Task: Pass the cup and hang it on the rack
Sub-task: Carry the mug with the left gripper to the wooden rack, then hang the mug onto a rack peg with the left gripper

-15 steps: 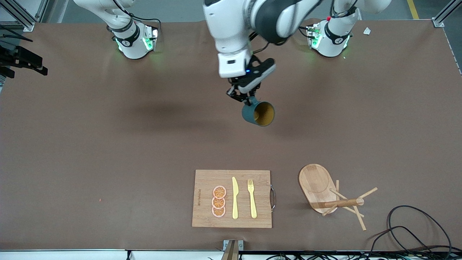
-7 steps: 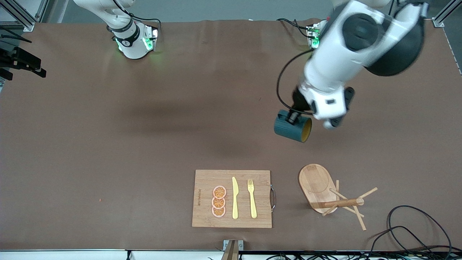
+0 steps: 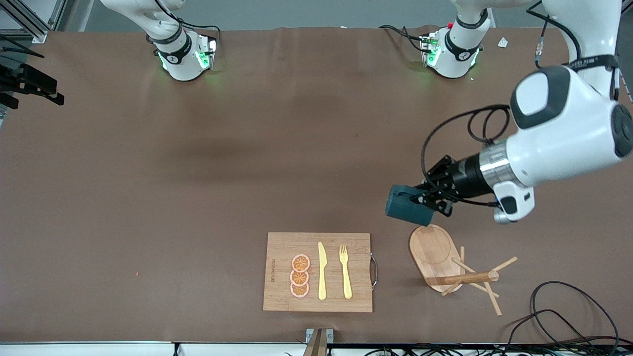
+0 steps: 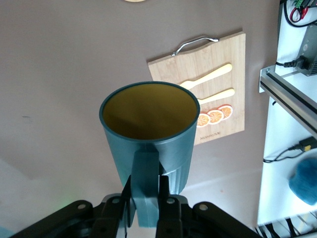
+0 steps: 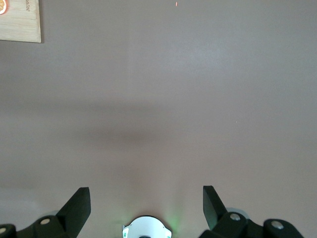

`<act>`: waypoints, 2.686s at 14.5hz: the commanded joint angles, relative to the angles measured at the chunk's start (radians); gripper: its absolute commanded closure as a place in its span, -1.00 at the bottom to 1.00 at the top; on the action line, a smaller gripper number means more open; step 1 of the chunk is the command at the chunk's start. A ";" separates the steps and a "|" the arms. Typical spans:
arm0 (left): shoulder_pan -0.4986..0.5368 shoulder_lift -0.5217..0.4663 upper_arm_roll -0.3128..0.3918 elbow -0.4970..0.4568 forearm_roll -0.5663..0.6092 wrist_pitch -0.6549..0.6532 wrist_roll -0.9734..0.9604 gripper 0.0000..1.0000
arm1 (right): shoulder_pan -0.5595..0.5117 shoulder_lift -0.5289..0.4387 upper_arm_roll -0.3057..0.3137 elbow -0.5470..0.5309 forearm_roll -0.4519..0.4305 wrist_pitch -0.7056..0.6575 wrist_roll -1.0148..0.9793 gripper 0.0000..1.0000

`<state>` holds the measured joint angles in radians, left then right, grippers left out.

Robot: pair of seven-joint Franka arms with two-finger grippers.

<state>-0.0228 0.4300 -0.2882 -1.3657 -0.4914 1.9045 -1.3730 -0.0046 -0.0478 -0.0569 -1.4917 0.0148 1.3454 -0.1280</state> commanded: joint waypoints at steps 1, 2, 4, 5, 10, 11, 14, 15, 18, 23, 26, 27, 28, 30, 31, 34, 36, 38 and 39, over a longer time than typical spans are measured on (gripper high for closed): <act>0.043 0.056 -0.011 0.030 -0.096 0.069 0.042 1.00 | 0.000 -0.023 0.003 -0.019 -0.007 -0.002 -0.012 -1.00; 0.049 0.068 -0.011 0.030 -0.122 0.083 0.045 1.00 | -0.002 -0.023 0.003 -0.019 -0.007 -0.003 -0.012 -1.00; 0.064 0.101 -0.011 0.059 -0.141 0.091 0.058 1.00 | -0.002 -0.023 0.003 -0.021 -0.009 -0.003 -0.012 -1.00; 0.078 0.113 -0.012 0.066 -0.153 0.091 0.061 1.00 | -0.002 -0.023 0.003 -0.021 -0.009 -0.003 -0.012 -1.00; 0.107 0.147 -0.011 0.069 -0.196 0.091 0.156 1.00 | 0.000 -0.023 0.003 -0.019 -0.012 -0.005 -0.012 -1.00; 0.109 0.153 -0.011 0.069 -0.196 0.091 0.166 1.00 | 0.000 -0.023 0.003 -0.021 -0.012 -0.005 -0.012 -1.00; 0.118 0.173 -0.009 0.083 -0.196 0.093 0.198 1.00 | 0.000 -0.023 0.003 -0.021 -0.013 -0.005 -0.012 -1.00; 0.118 0.176 -0.009 0.088 -0.196 0.093 0.201 1.00 | 0.001 -0.023 0.005 -0.021 -0.013 -0.005 -0.013 -1.00; 0.147 0.182 -0.009 0.091 -0.196 0.093 0.235 1.00 | 0.001 -0.024 0.005 -0.021 -0.015 -0.006 -0.013 -1.00; 0.178 0.196 -0.009 0.091 -0.196 0.093 0.311 1.00 | 0.001 -0.024 0.005 -0.019 -0.016 -0.008 -0.013 -1.00; 0.211 0.210 -0.011 0.088 -0.197 0.091 0.383 1.00 | 0.001 -0.024 0.005 -0.021 -0.016 -0.008 -0.013 -1.00; 0.211 0.211 -0.011 0.088 -0.197 0.091 0.388 1.00 | 0.001 -0.023 0.005 -0.019 -0.016 -0.008 -0.013 -1.00; 0.211 0.217 -0.011 0.088 -0.197 0.091 0.394 1.00 | 0.001 -0.023 0.005 -0.021 -0.016 -0.008 -0.013 -1.00; 0.213 0.223 -0.011 0.088 -0.197 0.091 0.416 1.00 | 0.001 -0.023 0.005 -0.021 -0.016 -0.008 -0.015 -1.00; 0.215 0.228 -0.009 0.088 -0.197 0.091 0.422 0.99 | 0.001 -0.023 0.005 -0.021 -0.018 -0.009 -0.015 -1.00; 0.216 0.231 -0.009 0.088 -0.197 0.093 0.422 0.84 | 0.000 -0.023 0.005 -0.021 -0.018 -0.017 -0.019 -1.00; 0.216 0.231 -0.009 0.088 -0.196 0.091 0.423 0.83 | 0.000 -0.023 0.003 -0.021 -0.019 -0.017 -0.019 -1.00; 0.228 0.231 -0.009 0.088 -0.196 0.093 0.423 0.82 | 0.000 -0.023 0.003 -0.021 -0.019 -0.015 -0.018 -1.00; 0.228 0.231 -0.009 0.088 -0.196 0.091 0.423 0.78 | 0.001 -0.023 0.005 -0.019 -0.022 -0.015 -0.018 -1.00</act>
<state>0.1944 0.6514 -0.2905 -1.2974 -0.6649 2.0000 -0.9677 -0.0045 -0.0479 -0.0558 -1.4918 0.0125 1.3308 -0.1339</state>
